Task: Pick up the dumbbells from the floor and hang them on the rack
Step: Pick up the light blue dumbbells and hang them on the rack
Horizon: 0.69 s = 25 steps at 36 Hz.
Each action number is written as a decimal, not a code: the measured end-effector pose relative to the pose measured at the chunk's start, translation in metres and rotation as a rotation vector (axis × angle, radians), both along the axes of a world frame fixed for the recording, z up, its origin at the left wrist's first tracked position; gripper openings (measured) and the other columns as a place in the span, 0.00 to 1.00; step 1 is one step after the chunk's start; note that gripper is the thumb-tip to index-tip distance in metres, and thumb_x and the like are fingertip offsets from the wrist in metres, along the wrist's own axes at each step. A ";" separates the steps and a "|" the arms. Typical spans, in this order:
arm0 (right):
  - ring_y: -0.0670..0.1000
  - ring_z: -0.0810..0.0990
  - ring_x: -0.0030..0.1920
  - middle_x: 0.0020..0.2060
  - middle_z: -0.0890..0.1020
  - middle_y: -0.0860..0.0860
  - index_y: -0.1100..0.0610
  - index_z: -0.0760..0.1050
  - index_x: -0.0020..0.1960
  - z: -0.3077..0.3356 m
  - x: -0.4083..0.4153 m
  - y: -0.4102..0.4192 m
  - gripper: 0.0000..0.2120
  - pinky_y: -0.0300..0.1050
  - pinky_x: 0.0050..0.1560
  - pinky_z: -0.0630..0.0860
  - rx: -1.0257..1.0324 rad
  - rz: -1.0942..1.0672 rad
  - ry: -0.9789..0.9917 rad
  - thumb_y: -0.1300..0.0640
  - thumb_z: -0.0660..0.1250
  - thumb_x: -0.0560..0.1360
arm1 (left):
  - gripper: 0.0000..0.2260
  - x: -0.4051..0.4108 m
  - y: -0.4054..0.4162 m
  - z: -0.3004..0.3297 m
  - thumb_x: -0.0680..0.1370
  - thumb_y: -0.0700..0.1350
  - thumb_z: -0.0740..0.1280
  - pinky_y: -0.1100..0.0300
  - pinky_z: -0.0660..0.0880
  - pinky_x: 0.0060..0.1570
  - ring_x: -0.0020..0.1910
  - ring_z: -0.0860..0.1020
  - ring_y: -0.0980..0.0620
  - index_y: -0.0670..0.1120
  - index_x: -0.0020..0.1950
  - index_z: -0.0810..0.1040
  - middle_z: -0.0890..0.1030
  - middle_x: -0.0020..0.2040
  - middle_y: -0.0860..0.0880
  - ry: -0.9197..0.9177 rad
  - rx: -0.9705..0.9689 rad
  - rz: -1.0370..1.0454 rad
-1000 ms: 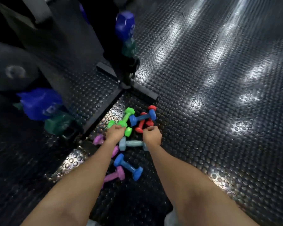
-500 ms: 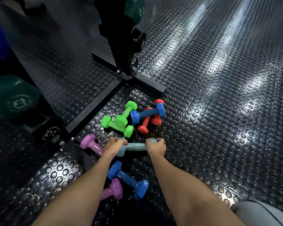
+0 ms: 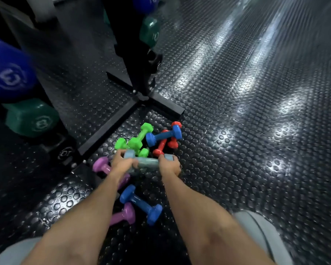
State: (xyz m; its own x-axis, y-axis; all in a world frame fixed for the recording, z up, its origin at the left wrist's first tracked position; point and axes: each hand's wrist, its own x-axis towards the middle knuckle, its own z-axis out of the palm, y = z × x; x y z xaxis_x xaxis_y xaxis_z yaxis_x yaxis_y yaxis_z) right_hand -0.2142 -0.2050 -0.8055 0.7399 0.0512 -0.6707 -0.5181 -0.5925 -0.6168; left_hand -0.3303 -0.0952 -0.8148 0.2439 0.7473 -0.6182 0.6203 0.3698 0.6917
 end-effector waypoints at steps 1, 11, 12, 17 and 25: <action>0.52 0.73 0.44 0.39 0.74 0.45 0.46 0.74 0.50 0.014 -0.001 -0.001 0.11 0.41 0.45 0.68 0.026 -0.017 0.006 0.47 0.72 0.71 | 0.27 0.002 0.001 0.015 0.61 0.32 0.70 0.61 0.72 0.25 0.41 0.78 0.45 0.50 0.57 0.73 0.80 0.56 0.39 -0.054 -0.024 0.027; 0.56 0.81 0.52 0.49 0.81 0.53 0.51 0.79 0.56 0.270 -0.017 -0.013 0.16 0.52 0.58 0.78 0.098 0.049 0.004 0.48 0.73 0.70 | 0.26 -0.018 -0.023 0.288 0.54 0.31 0.66 0.54 0.72 0.32 0.38 0.75 0.46 0.49 0.49 0.74 0.78 0.45 0.44 -0.160 -0.041 0.160; 0.57 0.81 0.51 0.48 0.81 0.53 0.51 0.79 0.56 0.300 -0.019 -0.015 0.16 0.52 0.58 0.78 0.097 0.049 -0.003 0.49 0.73 0.70 | 0.24 -0.021 -0.027 0.319 0.57 0.29 0.66 0.55 0.71 0.29 0.36 0.74 0.47 0.50 0.47 0.73 0.78 0.45 0.43 -0.173 -0.038 0.163; 0.58 0.81 0.52 0.52 0.81 0.55 0.53 0.76 0.59 0.418 -0.033 -0.026 0.19 0.54 0.57 0.79 0.125 0.070 0.047 0.52 0.73 0.70 | 0.22 -0.041 -0.037 0.436 0.66 0.26 0.66 0.53 0.75 0.34 0.38 0.76 0.48 0.50 0.49 0.71 0.77 0.45 0.45 -0.172 -0.060 0.119; 0.57 0.78 0.52 0.53 0.78 0.56 0.54 0.72 0.64 0.553 -0.062 -0.022 0.22 0.52 0.60 0.77 0.155 0.106 0.120 0.53 0.73 0.72 | 0.20 -0.075 -0.037 0.563 0.68 0.29 0.69 0.56 0.76 0.33 0.38 0.77 0.48 0.44 0.57 0.73 0.78 0.46 0.45 -0.166 -0.022 0.171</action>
